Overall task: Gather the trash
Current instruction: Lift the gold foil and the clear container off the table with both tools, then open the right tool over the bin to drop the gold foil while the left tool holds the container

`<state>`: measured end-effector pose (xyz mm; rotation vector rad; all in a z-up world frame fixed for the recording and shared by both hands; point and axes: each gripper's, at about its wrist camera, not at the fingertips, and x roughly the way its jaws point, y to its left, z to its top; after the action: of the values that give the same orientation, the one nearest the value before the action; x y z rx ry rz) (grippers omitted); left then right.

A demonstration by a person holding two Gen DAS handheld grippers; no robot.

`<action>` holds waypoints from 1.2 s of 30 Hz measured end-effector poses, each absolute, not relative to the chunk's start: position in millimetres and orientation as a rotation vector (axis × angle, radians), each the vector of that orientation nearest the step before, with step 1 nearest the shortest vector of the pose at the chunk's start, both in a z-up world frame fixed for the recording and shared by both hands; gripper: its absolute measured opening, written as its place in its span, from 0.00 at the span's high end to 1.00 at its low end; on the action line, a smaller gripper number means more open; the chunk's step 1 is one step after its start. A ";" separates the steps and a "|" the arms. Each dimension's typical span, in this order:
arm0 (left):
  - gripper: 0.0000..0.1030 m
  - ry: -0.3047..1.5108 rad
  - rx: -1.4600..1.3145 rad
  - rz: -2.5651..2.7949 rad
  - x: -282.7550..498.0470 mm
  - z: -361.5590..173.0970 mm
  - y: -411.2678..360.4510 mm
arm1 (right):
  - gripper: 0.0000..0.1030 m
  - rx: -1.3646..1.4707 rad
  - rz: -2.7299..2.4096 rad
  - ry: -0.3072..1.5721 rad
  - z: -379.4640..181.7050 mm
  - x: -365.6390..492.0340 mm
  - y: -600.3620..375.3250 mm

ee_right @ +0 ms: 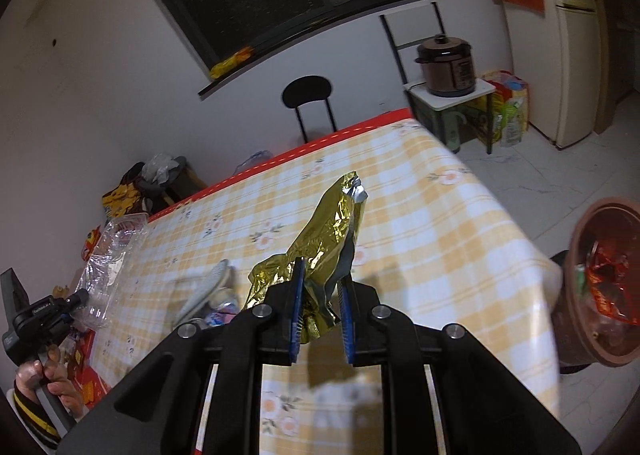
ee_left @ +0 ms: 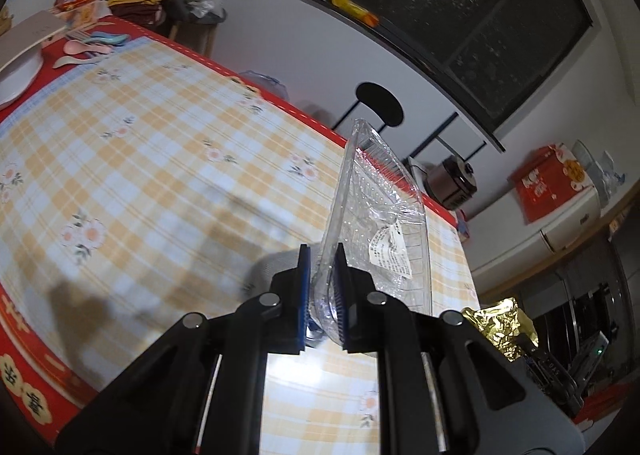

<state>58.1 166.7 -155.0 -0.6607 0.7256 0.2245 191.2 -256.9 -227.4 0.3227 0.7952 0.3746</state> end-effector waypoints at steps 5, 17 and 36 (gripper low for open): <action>0.86 0.741 -0.640 0.188 72.5 -155.1 135.2 | 0.84 0.333 0.283 0.791 -234.6 187.7 -312.2; 0.86 0.783 -0.610 0.134 92.9 -164.3 79.4 | 0.84 0.307 -0.013 0.813 -257.6 179.9 -451.2; 0.86 0.822 -0.564 0.105 101.9 -168.4 34.5 | 0.42 0.272 -0.157 0.899 -296.9 208.3 -529.1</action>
<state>101.9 34.5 -168.4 -0.5644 0.8218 0.1048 208.3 -529.1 -296.9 0.2721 0.8994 -0.1569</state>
